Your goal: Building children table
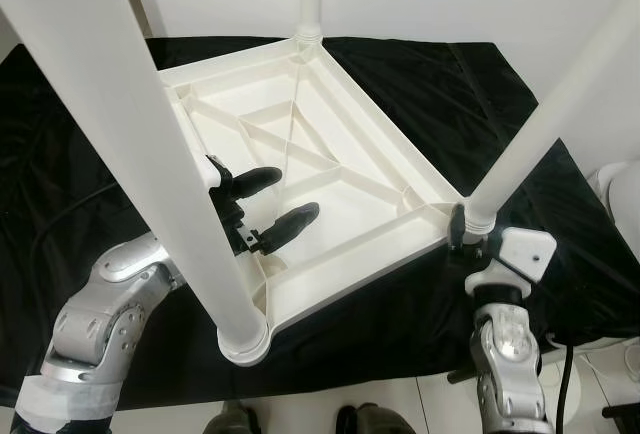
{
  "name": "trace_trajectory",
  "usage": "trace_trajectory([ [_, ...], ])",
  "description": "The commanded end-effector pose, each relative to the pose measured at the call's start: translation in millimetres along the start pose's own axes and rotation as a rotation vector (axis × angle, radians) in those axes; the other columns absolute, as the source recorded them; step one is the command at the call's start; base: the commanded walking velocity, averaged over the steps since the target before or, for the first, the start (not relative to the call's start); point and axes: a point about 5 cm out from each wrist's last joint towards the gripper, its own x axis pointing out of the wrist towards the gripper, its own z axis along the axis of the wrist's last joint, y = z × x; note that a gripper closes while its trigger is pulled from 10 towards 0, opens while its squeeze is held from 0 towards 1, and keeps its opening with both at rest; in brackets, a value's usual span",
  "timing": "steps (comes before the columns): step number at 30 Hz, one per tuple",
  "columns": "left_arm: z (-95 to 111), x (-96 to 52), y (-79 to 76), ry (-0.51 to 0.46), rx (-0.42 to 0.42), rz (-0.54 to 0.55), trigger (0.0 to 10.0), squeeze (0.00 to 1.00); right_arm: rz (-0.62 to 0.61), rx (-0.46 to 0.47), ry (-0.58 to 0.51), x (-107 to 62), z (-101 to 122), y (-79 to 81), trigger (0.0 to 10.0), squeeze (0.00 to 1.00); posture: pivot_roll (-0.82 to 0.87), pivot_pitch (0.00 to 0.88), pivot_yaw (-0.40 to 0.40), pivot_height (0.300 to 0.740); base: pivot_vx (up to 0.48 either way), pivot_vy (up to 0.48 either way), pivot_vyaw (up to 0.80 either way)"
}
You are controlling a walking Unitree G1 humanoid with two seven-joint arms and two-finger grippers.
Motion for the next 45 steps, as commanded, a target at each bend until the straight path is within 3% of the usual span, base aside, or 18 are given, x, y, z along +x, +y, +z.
trace_trajectory([
  [1, 0.1, -0.1, -13.1, 0.001, -0.016, -0.172, 10.0, 0.00, -0.021, -0.018, 0.037, 1.8, -7.6, -3.1, 10.0, 0.00, -0.05, 0.096, 0.013, 0.740, 0.000, 0.000, 0.00],
  [10, 1.7, 0.4, -26.7, -0.026, -0.068, -0.244, 10.0, 0.00, 0.011, -0.014, 0.039, 46.1, -9.0, 4.4, 10.0, 0.00, -0.04, 0.079, 0.005, 0.740, 0.000, 0.000, 0.00],
  [18, 7.9, -0.9, -33.2, -0.054, -0.108, -0.300, 10.0, 0.00, 0.043, -0.027, 0.024, 66.3, -5.0, 7.1, 10.0, 0.00, -0.04, 0.084, 0.006, 0.740, 0.000, 0.000, 0.00],
  [21, 12.5, -5.3, -40.4, -0.062, -0.134, -0.348, 10.0, 0.00, 0.106, -0.001, 0.043, 79.6, -4.1, 18.3, 10.0, 0.00, -0.03, 0.086, 0.000, 0.740, 0.000, 0.000, 0.00],
  [32, 20.9, -8.8, -52.3, -0.079, -0.177, -0.385, 10.0, 0.00, 0.256, 0.037, 0.091, 99.0, -7.7, 46.7, 10.0, 0.00, -0.02, 0.094, -0.017, 0.740, 0.000, 0.000, 0.00],
  [45, 20.4, -6.8, -55.8, -0.073, -0.194, -0.396, 10.0, 0.00, 0.229, 0.049, 0.123, 125.5, -3.7, 31.3, 10.0, 0.00, -0.03, 0.103, -0.010, 0.740, 0.000, 0.000, 0.00],
])
